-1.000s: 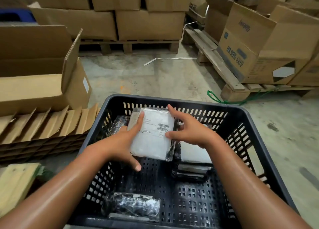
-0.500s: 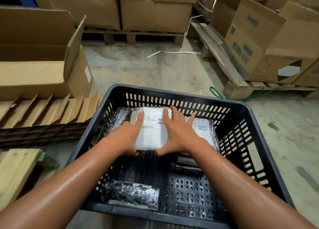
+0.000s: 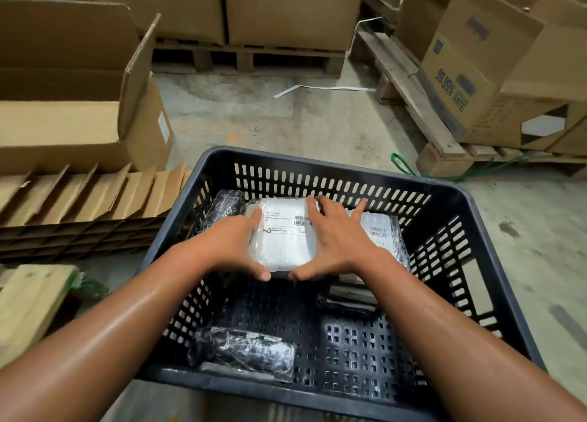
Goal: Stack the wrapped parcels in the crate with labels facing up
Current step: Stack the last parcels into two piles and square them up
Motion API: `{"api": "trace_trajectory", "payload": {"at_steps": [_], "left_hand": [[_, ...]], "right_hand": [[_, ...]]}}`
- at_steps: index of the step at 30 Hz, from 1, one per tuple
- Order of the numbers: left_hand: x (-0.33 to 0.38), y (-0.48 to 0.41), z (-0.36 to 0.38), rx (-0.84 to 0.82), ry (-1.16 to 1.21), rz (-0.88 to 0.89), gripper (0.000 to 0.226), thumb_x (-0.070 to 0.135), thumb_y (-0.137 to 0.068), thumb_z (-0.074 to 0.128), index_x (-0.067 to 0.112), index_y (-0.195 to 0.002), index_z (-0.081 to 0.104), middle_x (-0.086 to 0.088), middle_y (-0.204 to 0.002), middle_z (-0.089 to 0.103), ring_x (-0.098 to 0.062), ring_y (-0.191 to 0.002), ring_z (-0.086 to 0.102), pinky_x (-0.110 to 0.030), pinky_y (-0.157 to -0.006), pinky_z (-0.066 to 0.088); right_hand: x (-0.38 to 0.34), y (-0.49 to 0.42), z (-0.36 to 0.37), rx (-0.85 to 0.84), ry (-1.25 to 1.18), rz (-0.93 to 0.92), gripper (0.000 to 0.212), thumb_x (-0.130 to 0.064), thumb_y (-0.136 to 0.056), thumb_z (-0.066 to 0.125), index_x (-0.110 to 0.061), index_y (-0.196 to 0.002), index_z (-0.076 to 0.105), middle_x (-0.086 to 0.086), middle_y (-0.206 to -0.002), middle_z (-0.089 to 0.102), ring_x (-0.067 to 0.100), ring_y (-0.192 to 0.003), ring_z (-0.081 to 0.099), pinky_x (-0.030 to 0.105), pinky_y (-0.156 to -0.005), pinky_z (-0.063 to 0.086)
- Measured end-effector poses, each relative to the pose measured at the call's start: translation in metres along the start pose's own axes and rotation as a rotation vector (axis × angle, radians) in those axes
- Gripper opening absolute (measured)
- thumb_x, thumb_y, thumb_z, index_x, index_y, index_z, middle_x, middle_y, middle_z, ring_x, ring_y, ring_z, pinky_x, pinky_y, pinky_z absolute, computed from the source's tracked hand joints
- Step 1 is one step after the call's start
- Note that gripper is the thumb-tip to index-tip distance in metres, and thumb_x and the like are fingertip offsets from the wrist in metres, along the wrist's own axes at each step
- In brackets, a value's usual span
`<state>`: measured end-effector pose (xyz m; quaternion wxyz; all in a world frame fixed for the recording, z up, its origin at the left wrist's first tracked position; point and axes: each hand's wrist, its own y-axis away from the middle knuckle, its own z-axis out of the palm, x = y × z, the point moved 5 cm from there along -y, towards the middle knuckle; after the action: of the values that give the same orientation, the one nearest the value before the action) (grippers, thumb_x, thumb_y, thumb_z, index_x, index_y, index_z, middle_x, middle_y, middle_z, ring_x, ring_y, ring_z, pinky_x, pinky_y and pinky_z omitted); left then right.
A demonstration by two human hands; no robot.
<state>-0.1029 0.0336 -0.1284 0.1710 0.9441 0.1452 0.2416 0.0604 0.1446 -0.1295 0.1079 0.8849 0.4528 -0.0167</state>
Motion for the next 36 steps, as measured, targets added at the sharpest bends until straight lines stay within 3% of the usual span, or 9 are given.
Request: {"api": "trace_trajectory", "payload": {"at_steps": [6,9,11,15,17,21,26,30,36], "left_hand": [[0.007,0.001,0.01,0.02,-0.082,-0.024,0.141,0.049,-0.057,0.093,0.005,-0.158,0.005,-0.006,-0.114,0.062,-0.019,-0.095,0.054,-0.02,-0.07,0.04],[0.012,0.001,0.013,0.043,-0.169,-0.032,0.09,0.039,-0.061,0.093,0.008,-0.133,0.048,-0.006,-0.106,0.058,-0.019,-0.086,0.051,-0.022,-0.061,0.039],[0.019,0.0,0.023,0.025,-0.245,-0.032,0.073,0.027,-0.068,0.089,0.005,-0.127,0.053,-0.012,-0.116,0.06,-0.026,-0.095,0.06,-0.028,-0.072,0.05],[0.008,-0.01,0.037,-0.044,-0.201,-0.024,0.079,0.026,-0.071,0.089,0.005,-0.134,0.047,-0.01,-0.122,0.062,-0.026,-0.108,0.062,-0.031,-0.083,0.053],[-0.002,-0.015,0.045,-0.075,-0.113,-0.018,0.086,0.025,-0.068,0.09,0.009,-0.139,0.044,-0.008,-0.127,0.061,-0.025,-0.112,0.06,-0.035,-0.091,0.054],[-0.006,-0.019,0.064,-0.066,-0.037,-0.006,0.105,0.027,-0.069,0.09,0.005,-0.151,0.028,-0.014,-0.147,0.045,-0.029,-0.123,0.053,-0.033,-0.101,0.047],[-0.009,-0.034,0.067,0.023,0.047,-0.025,0.111,0.029,-0.074,0.087,0.005,-0.157,0.018,-0.019,-0.164,0.021,-0.032,-0.147,0.03,-0.034,-0.118,0.026],[-0.012,-0.04,0.085,-0.009,0.016,-0.066,0.106,0.03,-0.077,0.086,0.003,-0.156,0.021,-0.019,-0.167,0.005,-0.032,-0.144,0.037,-0.03,-0.115,0.029],[-0.012,-0.039,0.088,0.004,0.039,-0.091,0.107,0.027,-0.076,0.086,0.0,-0.156,0.019,-0.018,-0.166,0.01,-0.03,-0.145,0.034,-0.028,-0.116,0.027]], "right_hand": [[-0.004,0.001,0.001,0.029,0.099,-0.018,0.158,-0.1,-0.041,0.046,-0.003,-0.161,0.008,0.025,-0.166,0.02,0.035,-0.155,0.018,0.085,-0.105,-0.014],[-0.01,-0.003,0.005,0.014,0.136,0.004,0.159,-0.1,-0.043,0.048,-0.002,-0.161,0.007,0.026,-0.166,0.02,0.036,-0.155,0.019,0.086,-0.103,-0.015],[-0.018,-0.005,0.016,-0.026,0.166,0.011,0.159,-0.1,-0.046,0.053,-0.001,-0.161,0.006,0.028,-0.166,0.019,0.038,-0.154,0.021,0.086,-0.103,-0.013],[-0.033,-0.007,0.041,-0.129,0.303,0.036,0.156,-0.099,-0.05,0.058,0.002,-0.16,0.013,0.029,-0.165,0.022,0.04,-0.153,0.024,0.087,-0.102,-0.013],[-0.034,-0.007,0.047,-0.196,0.416,0.039,0.148,-0.101,-0.05,0.055,0.0,-0.156,0.031,0.025,-0.161,0.035,0.039,-0.147,0.034,0.09,-0.096,-0.018],[-0.035,-0.008,0.052,-0.322,0.549,0.021,0.092,-0.096,-0.062,0.054,-0.023,-0.116,0.072,0.002,-0.116,0.071,0.037,-0.136,0.042,0.091,-0.077,-0.03],[-0.034,-0.008,0.055,-0.309,0.591,0.064,0.065,-0.08,-0.078,0.062,-0.029,-0.117,0.071,-0.004,-0.097,0.073,0.032,-0.131,0.045,0.093,-0.087,-0.02],[-0.036,-0.008,0.055,-0.324,0.629,0.093,0.062,-0.078,-0.076,0.067,-0.027,-0.111,0.071,-0.003,-0.092,0.071,0.033,-0.132,0.044,0.094,-0.087,-0.018],[-0.037,-0.01,0.057,-0.344,0.615,0.094,0.06,-0.073,-0.079,0.07,-0.024,-0.114,0.07,0.0,-0.104,0.073,0.037,-0.138,0.039,0.093,-0.097,-0.006]]}}
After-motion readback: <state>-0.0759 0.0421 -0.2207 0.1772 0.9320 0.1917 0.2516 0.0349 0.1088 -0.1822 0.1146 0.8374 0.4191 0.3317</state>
